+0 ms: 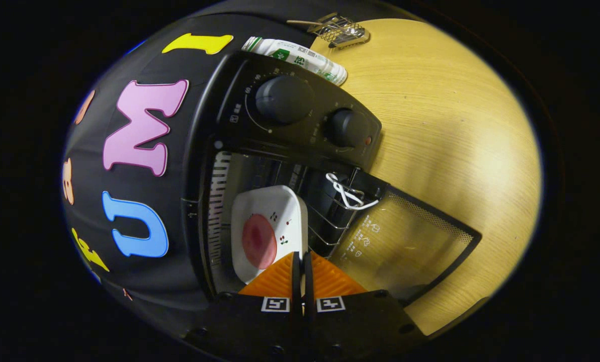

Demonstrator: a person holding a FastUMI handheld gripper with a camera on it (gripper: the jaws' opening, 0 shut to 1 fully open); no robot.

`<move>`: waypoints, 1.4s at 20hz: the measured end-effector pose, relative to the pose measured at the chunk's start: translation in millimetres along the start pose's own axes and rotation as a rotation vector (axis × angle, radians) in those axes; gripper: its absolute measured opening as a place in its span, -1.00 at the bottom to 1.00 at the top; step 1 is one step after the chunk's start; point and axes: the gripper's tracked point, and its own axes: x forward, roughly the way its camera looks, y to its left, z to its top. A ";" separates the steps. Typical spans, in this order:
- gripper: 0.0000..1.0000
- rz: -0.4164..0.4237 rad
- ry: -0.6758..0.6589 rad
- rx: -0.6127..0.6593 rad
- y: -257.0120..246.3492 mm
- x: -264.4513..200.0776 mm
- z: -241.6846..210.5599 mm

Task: Open the toaster oven, put the food inside, and close the toaster oven door.

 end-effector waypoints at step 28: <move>0.95 0.183 0.031 -0.031 48.6 -49.8 -20.8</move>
